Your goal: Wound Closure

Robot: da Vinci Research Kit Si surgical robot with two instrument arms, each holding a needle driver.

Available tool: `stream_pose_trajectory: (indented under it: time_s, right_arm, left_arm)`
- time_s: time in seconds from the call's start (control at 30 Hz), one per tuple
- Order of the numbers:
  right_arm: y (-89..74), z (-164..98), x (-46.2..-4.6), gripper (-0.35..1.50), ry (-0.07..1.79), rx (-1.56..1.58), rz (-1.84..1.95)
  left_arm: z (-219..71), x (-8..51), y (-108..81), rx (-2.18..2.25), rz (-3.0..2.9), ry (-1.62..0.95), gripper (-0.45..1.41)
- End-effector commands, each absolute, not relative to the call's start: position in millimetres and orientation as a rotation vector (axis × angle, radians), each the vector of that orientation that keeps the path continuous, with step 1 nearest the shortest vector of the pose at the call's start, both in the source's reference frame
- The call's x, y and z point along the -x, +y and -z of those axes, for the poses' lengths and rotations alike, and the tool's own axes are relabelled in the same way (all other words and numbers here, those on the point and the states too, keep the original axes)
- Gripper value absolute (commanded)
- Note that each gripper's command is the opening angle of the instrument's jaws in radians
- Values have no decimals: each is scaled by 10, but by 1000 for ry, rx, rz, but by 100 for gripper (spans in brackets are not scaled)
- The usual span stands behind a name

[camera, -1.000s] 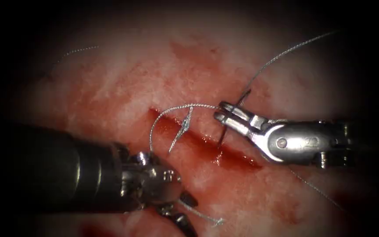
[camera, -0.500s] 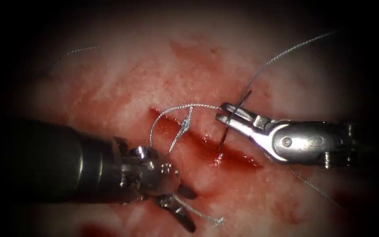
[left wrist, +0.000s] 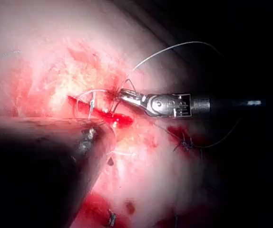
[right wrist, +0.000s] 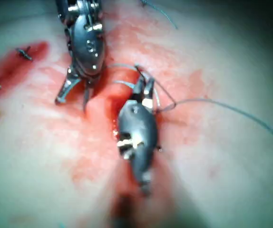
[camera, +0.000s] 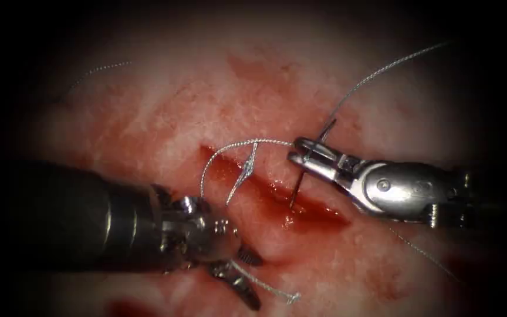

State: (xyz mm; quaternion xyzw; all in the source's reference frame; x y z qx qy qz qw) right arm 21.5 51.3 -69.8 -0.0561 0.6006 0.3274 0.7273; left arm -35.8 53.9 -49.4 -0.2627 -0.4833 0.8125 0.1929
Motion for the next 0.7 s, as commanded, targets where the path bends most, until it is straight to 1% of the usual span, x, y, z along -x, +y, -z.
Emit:
stream_pose_trajectory:
  time_s: [0.03,0.43,0.7]
  right_arm:
    - [509,693,-223,-35,1324,117,-723]
    - [508,686,-223,-35,1323,33,-798]
    - [505,680,-223,-35,1295,-89,-896]
  left_arm:
    - [488,363,532,736,-2279,-1359,53]
    - [483,358,536,739,-2284,-1347,53]
    - [479,354,538,741,-2286,-1339,52]
